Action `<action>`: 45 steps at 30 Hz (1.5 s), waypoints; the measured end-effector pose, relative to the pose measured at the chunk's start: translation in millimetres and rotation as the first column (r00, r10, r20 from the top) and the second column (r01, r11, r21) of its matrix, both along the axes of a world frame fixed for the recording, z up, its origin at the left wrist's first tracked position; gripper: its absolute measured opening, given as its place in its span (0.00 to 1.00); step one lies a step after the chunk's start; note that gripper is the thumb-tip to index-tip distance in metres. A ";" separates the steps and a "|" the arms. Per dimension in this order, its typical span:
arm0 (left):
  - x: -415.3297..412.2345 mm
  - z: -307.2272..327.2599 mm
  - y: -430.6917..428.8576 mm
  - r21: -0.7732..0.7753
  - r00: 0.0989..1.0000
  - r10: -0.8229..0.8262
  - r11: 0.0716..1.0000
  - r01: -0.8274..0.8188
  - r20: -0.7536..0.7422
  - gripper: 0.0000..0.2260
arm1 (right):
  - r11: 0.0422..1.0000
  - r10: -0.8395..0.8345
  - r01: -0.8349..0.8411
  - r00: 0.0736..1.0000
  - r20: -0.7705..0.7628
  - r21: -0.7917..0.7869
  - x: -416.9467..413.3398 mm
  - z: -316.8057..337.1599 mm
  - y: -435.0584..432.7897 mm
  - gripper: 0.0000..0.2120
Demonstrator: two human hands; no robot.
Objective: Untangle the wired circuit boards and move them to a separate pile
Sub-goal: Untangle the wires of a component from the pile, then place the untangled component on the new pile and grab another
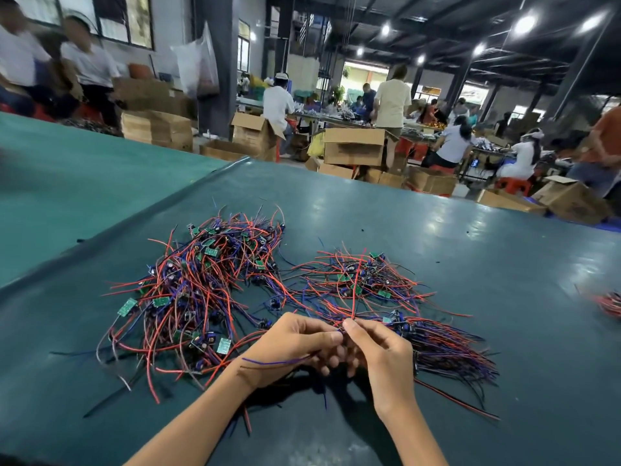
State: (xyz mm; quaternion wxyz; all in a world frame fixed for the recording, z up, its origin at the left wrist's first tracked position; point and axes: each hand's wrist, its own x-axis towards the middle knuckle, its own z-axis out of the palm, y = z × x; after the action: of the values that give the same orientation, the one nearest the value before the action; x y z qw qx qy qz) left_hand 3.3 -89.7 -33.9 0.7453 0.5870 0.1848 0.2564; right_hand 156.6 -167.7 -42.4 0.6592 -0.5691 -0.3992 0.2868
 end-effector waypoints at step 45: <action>8.0 -0.9 0.6 -0.080 0.992 0.122 0.989 -0.122 -0.013 0.12 | 0.981 -0.071 0.004 0.937 -0.342 -0.192 48.3 72.2 71.3 0.05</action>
State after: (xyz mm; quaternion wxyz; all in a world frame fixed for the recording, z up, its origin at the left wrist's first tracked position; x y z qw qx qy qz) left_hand 11.3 -89.1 -34.7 0.7506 0.5450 0.2337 0.2915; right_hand 204.9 -96.4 29.8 0.6678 -0.5769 -0.2365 0.4065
